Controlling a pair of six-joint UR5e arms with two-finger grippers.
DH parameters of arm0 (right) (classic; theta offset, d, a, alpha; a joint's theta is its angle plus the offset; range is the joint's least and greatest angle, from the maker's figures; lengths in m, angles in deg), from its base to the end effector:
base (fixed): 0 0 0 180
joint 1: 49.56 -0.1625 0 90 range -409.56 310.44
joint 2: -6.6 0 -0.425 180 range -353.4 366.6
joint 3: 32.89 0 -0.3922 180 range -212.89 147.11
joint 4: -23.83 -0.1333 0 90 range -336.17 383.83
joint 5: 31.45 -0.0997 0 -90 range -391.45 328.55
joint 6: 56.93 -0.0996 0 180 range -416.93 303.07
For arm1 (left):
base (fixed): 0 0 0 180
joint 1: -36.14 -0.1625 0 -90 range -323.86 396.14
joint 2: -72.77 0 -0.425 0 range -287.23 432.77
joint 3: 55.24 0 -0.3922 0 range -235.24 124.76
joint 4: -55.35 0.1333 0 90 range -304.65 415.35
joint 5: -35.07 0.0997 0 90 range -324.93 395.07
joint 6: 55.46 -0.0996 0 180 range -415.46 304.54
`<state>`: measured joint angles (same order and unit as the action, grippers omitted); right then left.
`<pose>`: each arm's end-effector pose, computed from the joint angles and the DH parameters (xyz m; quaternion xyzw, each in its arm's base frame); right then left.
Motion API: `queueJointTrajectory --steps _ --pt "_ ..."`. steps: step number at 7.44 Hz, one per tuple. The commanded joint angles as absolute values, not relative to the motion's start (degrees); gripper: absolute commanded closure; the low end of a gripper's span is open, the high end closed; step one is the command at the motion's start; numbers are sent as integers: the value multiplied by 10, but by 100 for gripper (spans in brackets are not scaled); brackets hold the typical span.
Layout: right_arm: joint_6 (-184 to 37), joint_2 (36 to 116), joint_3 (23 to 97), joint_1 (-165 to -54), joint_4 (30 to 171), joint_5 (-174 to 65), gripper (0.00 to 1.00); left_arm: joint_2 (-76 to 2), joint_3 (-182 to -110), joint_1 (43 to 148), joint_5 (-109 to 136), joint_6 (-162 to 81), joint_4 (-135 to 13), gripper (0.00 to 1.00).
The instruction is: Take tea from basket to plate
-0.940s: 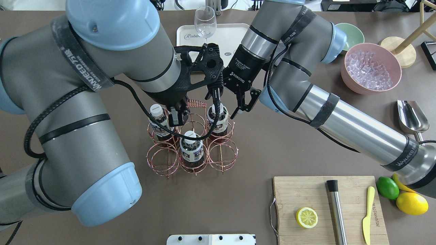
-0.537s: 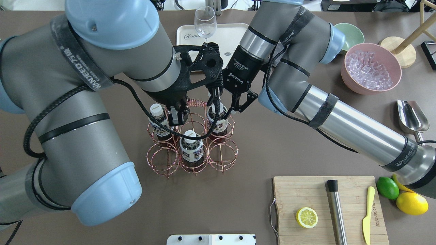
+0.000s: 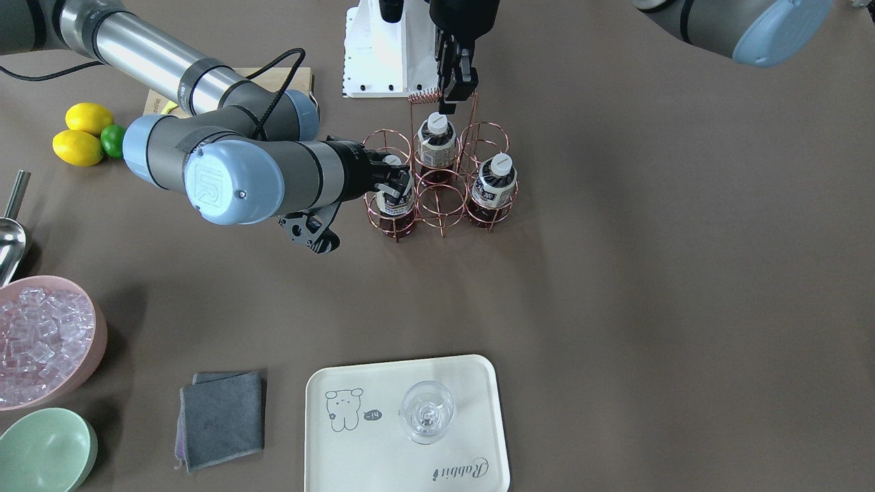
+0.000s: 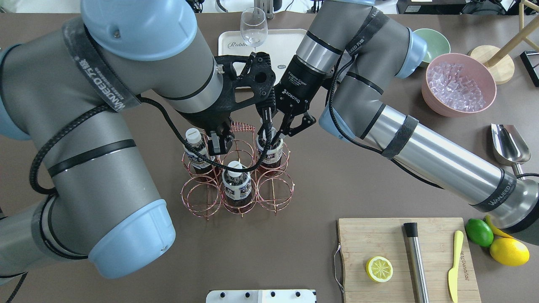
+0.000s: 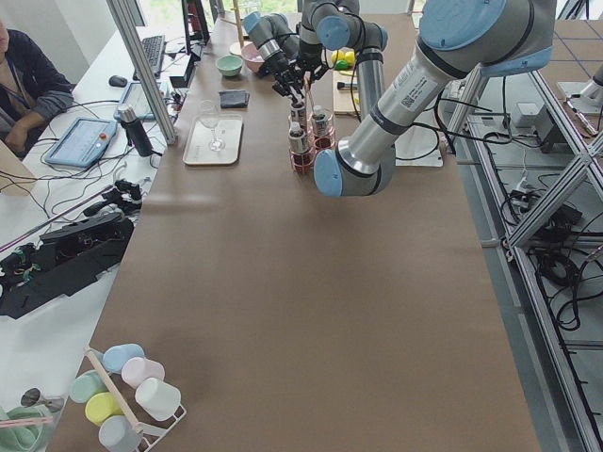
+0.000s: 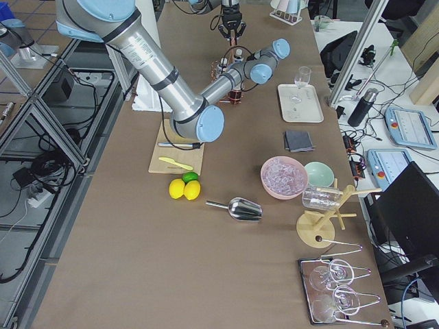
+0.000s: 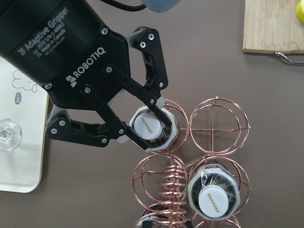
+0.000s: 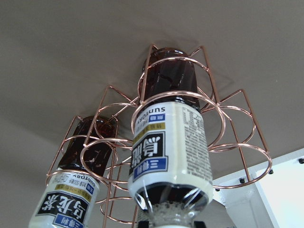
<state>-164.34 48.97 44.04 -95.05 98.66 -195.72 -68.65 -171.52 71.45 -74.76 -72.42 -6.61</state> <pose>-0.4795 -0.5411 0.1678 -0.4500 -0.4581 0.1608 0.7495 0.3927 -0.4001 0.0290 0.3409 0.2816 0.5819 0.6825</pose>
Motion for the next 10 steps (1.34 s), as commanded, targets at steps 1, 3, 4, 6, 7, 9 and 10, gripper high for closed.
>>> queueJointTrajectory --steps 1,3,4,6,7,9,10 --pt "-1646 489 441 -957 985 -1956 100 -686 -1715 715 -747 -724 -66 100" --pt "-1667 472 445 -974 988 -1957 100 -687 -1715 715 -747 -724 -66 100" --pt "-1680 462 445 -980 989 -1964 100 -687 -1715 715 -747 -724 -66 100" --pt "-1711 454 456 -990 987 -1981 100 -687 -1716 715 -744 -724 -65 100" --pt "-1721 454 464 -999 989 -2004 100 -687 -1716 715 -744 -724 -65 100" --pt "-1755 454 486 -1026 988 -2030 100 -688 -1715 716 -744 -724 -65 100" --pt "-1758 454 488 -1048 987 -2056 100 -689 -1715 716 -744 -724 -64 100"
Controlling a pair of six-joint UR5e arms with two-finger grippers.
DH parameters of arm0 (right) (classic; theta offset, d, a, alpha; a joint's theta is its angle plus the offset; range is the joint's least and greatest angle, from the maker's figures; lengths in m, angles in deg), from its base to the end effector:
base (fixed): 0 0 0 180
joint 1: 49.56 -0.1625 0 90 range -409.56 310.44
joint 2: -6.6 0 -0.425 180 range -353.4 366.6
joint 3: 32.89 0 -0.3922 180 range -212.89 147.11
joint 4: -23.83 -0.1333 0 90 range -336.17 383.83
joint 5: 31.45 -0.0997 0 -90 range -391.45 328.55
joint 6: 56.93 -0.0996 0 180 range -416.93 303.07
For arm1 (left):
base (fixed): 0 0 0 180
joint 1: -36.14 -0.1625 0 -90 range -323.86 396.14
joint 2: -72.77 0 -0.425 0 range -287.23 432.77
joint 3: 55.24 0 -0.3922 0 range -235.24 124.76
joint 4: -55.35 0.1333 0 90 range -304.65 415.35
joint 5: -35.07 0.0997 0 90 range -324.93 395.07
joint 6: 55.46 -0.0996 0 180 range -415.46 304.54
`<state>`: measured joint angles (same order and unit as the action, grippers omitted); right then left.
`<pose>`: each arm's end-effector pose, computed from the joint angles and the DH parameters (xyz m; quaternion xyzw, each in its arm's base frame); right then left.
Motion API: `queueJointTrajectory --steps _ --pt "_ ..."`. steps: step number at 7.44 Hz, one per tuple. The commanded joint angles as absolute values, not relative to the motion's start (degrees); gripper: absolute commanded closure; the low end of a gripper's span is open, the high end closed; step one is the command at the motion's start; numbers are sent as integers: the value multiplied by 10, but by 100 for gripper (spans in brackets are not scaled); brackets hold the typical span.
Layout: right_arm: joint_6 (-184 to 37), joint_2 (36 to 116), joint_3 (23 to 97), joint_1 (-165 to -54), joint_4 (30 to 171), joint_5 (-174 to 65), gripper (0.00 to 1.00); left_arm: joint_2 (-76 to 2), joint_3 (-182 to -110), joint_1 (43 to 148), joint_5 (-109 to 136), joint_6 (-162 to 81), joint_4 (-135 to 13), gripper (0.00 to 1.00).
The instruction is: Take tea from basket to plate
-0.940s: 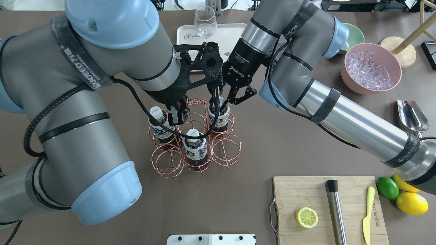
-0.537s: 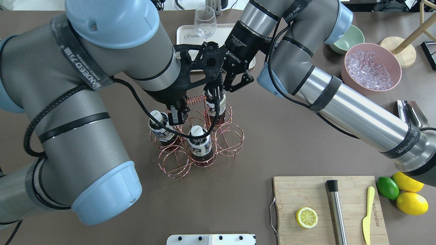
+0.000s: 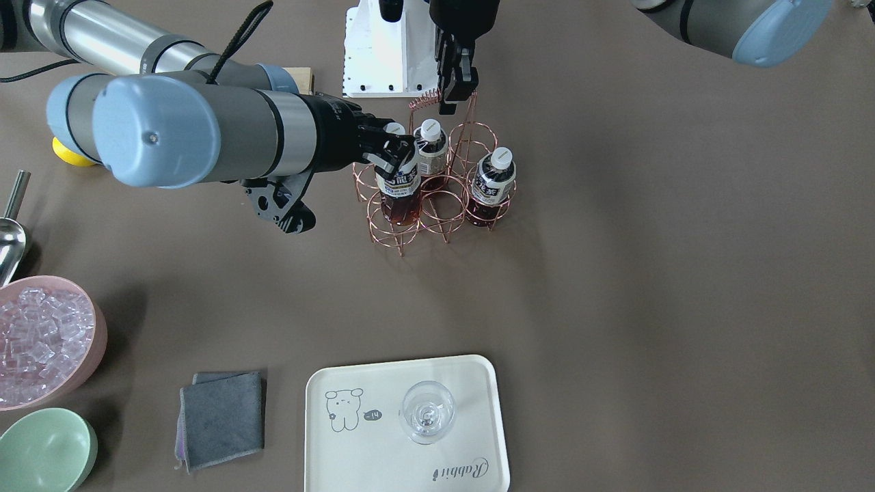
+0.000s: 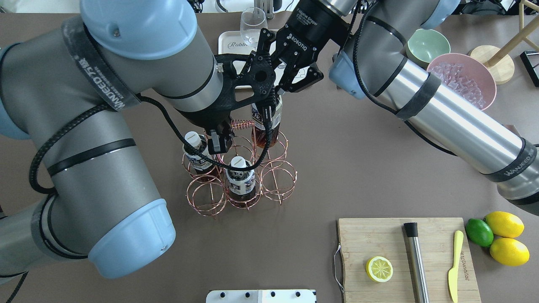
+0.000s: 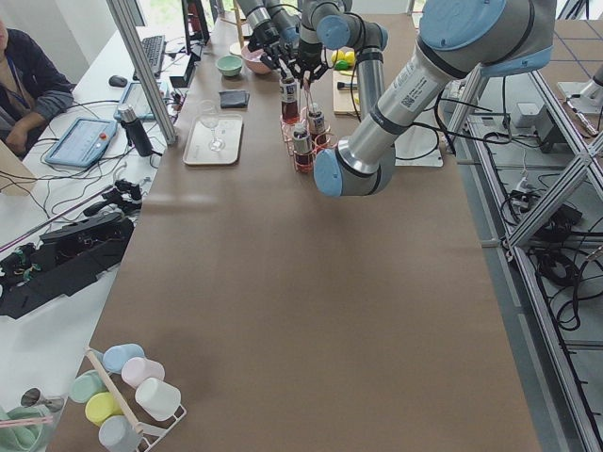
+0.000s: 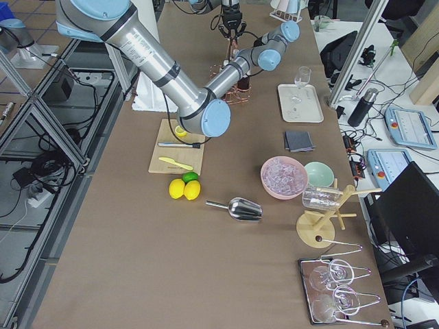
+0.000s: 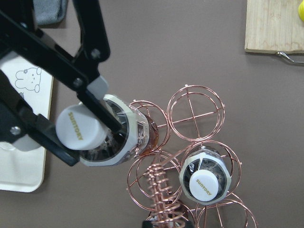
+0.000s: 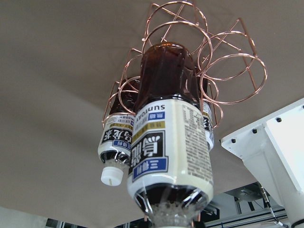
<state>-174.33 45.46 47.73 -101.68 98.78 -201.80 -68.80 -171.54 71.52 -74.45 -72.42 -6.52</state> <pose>-0.3972 -0.5678 0.0936 -0.4765 -0.4765 0.1939 0.7129 0.3917 -0.4008 0.0278 0.3427 0.2793 0.5807 0.6836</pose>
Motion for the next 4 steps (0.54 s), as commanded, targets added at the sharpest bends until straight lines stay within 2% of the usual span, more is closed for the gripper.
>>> queueJointTrajectory --steps 1,4 --pt "-1755 453 490 -1067 985 -2059 100 -689 -1715 716 -744 -724 -64 100" --pt "-1647 459 481 -1107 985 -2040 100 -693 -1717 718 -744 -724 -62 100"
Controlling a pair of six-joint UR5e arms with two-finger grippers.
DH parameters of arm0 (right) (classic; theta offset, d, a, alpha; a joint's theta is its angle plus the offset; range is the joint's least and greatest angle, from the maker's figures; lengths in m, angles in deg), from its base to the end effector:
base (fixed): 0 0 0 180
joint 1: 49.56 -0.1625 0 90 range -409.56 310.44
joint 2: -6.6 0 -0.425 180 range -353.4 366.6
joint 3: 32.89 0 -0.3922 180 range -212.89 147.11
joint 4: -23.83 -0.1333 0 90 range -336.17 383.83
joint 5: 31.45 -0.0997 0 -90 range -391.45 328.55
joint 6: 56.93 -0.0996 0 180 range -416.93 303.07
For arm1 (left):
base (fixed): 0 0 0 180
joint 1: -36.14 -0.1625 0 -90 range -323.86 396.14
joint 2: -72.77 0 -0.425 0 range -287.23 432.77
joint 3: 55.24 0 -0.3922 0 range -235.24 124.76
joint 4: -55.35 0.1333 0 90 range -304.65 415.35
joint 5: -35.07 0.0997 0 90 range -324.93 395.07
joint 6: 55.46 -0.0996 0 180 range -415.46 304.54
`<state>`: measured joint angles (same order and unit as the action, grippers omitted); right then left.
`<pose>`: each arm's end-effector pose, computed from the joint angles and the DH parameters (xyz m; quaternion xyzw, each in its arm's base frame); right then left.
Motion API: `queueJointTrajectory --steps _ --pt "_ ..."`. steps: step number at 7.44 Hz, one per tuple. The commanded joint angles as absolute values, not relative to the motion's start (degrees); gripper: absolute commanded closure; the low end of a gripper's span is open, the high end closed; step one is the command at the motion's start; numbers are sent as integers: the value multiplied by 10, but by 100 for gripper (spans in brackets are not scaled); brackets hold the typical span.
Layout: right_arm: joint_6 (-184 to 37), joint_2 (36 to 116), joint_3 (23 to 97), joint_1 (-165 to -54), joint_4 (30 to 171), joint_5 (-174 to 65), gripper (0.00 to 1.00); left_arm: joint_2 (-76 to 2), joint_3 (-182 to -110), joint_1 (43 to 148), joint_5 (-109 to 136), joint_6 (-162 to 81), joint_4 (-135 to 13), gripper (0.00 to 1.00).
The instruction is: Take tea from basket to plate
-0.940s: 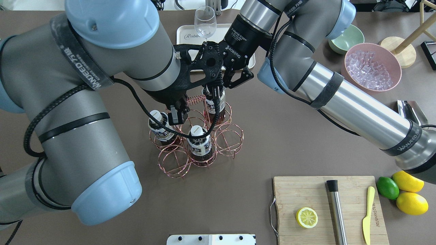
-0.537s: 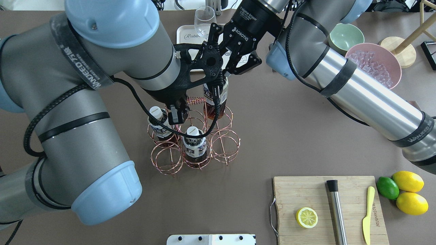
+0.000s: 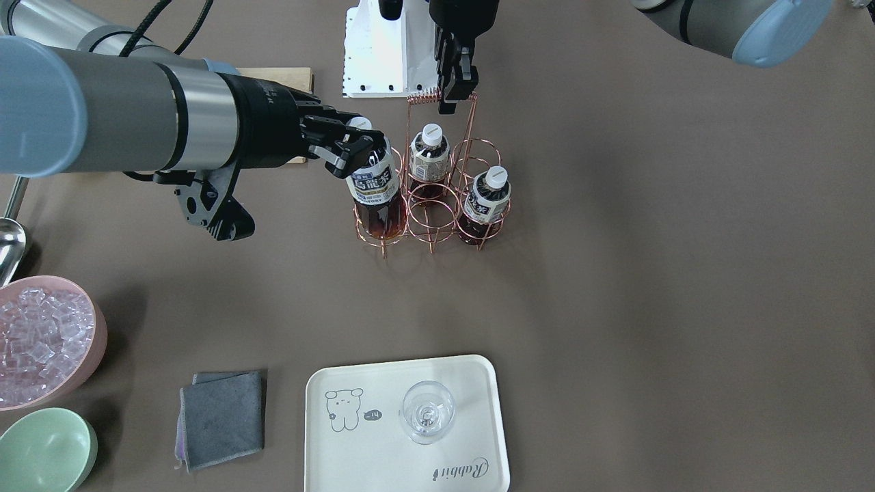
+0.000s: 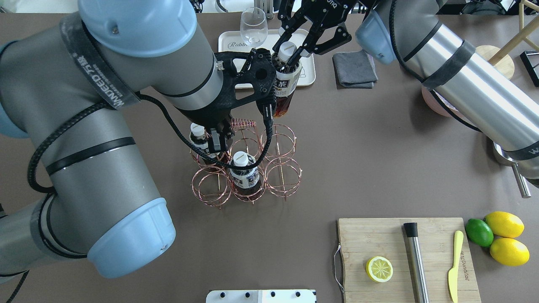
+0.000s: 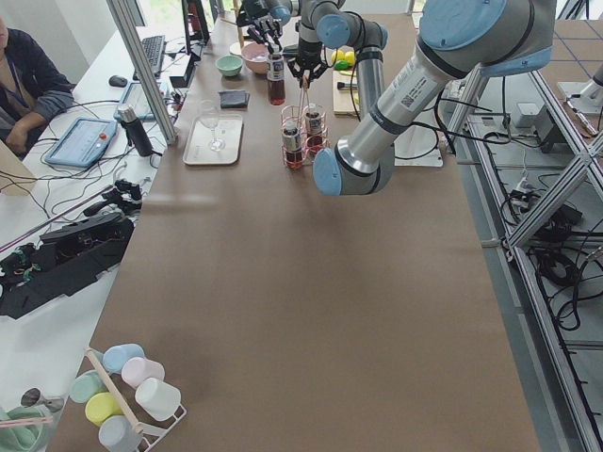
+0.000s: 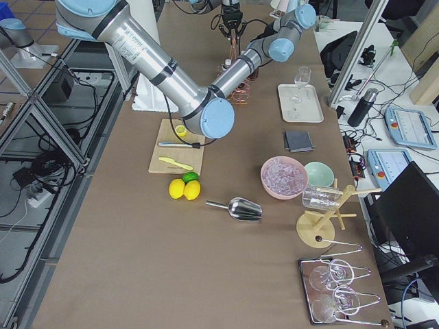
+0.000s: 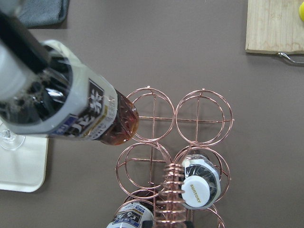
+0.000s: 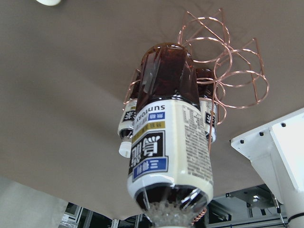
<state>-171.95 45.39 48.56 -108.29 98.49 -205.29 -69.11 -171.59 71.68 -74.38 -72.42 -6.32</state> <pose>-0.3245 -0.6004 0.0841 -0.4546 -0.5147 0.1932 0.7008 0.3897 -0.4014 0.0251 0.3445 0.2787 0.5795 0.6840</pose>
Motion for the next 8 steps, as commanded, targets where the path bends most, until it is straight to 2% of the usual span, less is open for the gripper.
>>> queueJointTrajectory --steps 1,6,8 --pt "-1592 461 471 -1113 985 -2023 100 -697 -1717 722 -744 -725 -61 100" --pt "-1340 455 450 -1076 991 -1847 100 -707 -1723 760 -744 -731 -42 100" --pt "-1304 454 445 -1084 1020 -1845 100 -709 -1723 799 -748 -748 -28 100"
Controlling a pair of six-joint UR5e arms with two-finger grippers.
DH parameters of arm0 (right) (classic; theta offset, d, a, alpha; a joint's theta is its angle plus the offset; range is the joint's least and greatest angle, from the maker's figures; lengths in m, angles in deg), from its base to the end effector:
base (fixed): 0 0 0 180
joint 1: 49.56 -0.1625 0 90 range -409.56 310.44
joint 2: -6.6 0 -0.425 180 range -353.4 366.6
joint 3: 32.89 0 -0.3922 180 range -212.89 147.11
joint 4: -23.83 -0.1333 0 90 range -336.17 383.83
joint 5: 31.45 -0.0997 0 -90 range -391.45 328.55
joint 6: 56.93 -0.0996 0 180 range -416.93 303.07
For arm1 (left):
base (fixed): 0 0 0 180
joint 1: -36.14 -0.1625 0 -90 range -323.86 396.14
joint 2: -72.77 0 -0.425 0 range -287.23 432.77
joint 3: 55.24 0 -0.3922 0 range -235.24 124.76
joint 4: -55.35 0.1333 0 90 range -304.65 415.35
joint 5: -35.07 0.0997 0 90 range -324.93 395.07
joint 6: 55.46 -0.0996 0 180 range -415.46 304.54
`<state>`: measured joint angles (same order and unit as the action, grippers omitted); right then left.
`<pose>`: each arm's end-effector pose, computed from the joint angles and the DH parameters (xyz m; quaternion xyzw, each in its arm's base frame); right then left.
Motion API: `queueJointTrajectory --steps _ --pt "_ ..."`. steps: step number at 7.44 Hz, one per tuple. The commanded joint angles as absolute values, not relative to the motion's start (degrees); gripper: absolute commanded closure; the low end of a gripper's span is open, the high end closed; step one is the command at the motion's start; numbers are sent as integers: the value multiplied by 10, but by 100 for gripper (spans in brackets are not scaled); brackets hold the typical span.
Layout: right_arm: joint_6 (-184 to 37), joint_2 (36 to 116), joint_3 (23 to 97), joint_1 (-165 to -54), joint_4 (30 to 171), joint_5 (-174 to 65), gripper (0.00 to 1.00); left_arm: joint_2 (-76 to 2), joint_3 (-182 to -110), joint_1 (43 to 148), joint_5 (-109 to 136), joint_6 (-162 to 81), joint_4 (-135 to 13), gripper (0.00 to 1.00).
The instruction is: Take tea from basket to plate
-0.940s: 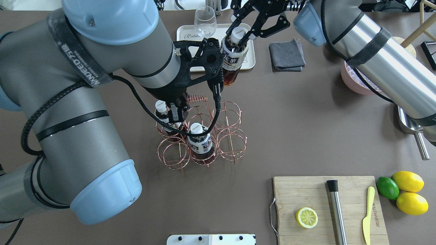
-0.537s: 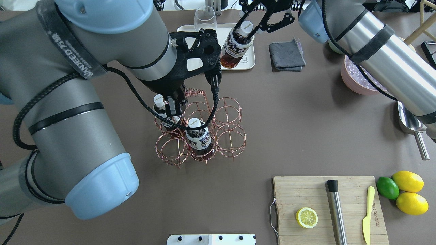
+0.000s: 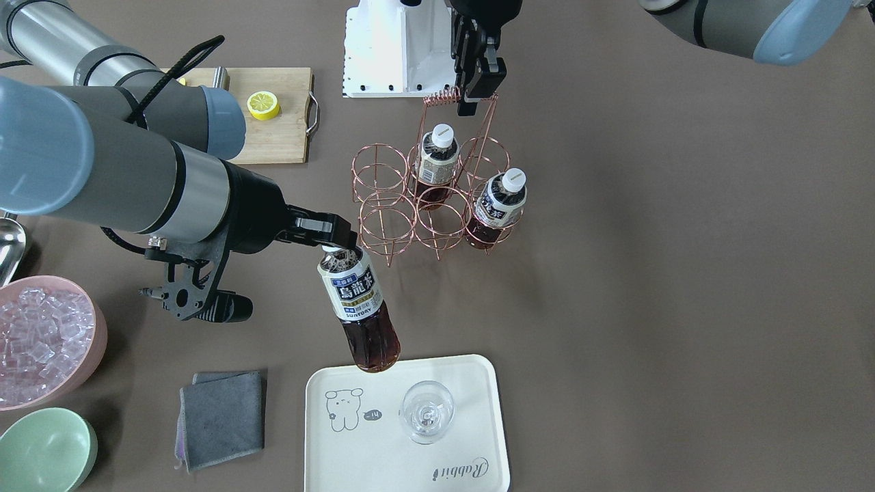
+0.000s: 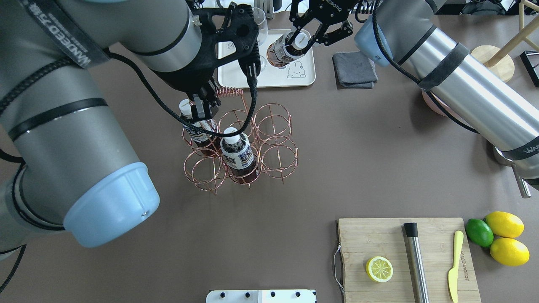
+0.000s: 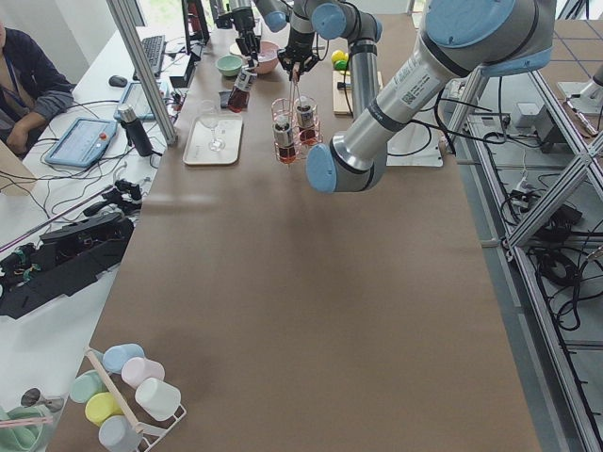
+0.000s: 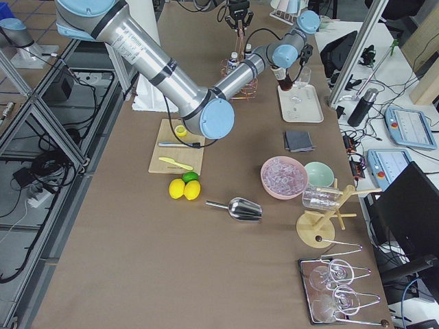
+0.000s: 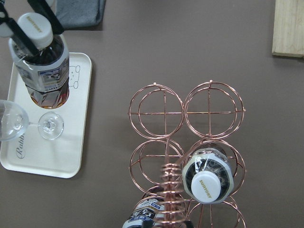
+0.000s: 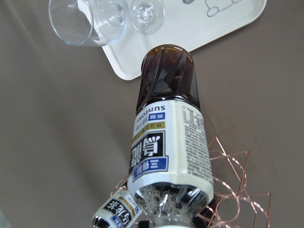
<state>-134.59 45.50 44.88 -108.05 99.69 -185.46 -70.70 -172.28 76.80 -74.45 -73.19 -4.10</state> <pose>-0.3447 -0.6461 0.1299 -0.1672 -0.5833 0.0798 0.7909 0.3461 -0.4291 0.0127 0.3586 0.2612 0.5532 0.7051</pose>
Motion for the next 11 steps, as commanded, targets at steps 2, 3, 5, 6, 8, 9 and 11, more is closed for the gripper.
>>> queueJointTrajectory --steps 2,3,5,6,8,9,11 --pt "-1308 454 417 -1103 1053 -1894 100 -706 -1723 842 -767 -813 -4 100" --pt "-1311 454 392 -1120 1053 -1918 100 -702 -1723 867 -782 -851 3 100" --pt "-1311 452 336 -1141 1064 -1961 100 -680 -1719 924 -811 -933 12 100" --pt "-1312 451 314 -1149 1064 -1984 100 -662 -1714 956 -823 -977 12 100" --pt "-1325 430 261 -1163 1111 -2054 100 -636 -1690 1018 -846 -1073 13 100" --pt "-1325 430 254 -1164 1139 -2081 100 -622 -1674 1044 -859 -1112 13 100" --pt "-1324 429 249 -1171 1169 -2110 100 -594 -1647 1092 -890 -1163 12 100"
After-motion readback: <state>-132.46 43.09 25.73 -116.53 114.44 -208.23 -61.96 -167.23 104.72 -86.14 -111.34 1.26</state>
